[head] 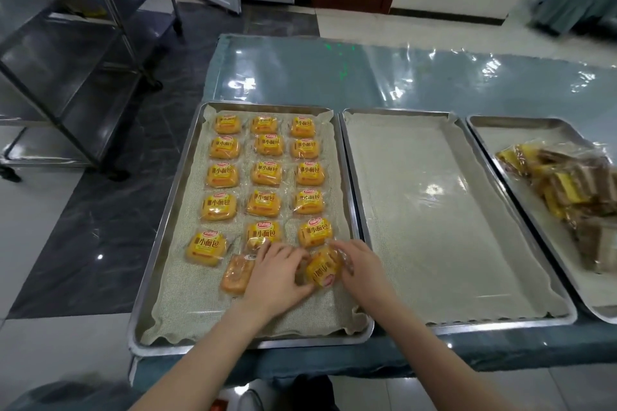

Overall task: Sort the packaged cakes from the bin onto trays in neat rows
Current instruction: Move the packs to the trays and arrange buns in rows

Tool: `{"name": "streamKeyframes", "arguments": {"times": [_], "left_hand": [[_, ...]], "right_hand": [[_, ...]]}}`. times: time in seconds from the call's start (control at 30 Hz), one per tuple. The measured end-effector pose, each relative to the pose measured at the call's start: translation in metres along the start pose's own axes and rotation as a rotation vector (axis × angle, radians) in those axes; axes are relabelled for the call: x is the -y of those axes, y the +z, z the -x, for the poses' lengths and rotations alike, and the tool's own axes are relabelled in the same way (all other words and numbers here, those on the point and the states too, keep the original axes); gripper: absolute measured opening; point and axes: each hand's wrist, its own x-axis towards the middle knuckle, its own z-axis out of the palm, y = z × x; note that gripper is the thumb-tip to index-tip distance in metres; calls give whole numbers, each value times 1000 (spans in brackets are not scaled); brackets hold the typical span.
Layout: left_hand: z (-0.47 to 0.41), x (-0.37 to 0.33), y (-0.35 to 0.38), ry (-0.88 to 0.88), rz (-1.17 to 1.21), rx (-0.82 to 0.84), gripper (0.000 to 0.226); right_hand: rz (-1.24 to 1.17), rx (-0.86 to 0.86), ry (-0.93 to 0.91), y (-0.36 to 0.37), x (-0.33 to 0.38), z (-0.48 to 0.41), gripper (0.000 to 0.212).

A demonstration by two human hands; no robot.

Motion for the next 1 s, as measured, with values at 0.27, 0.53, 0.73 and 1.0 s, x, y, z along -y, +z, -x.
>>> {"name": "streamKeyframes", "arguments": {"times": [0.27, 0.53, 0.73, 1.0], "left_hand": [[-3, 6, -5, -1, 178, -108, 40], [-8, 13, 3, -7, -90, 22, 55], [-14, 8, 10, 10, -95, -38, 38], [-4, 24, 10, 90, -46, 18, 61]], "right_hand": [[78, 309, -163, -11, 14, -35, 39], [189, 98, -17, 7, 4, -15, 35], [353, 147, -28, 38, -4, 5, 62], [277, 203, -301, 20, -15, -4, 53]]}}
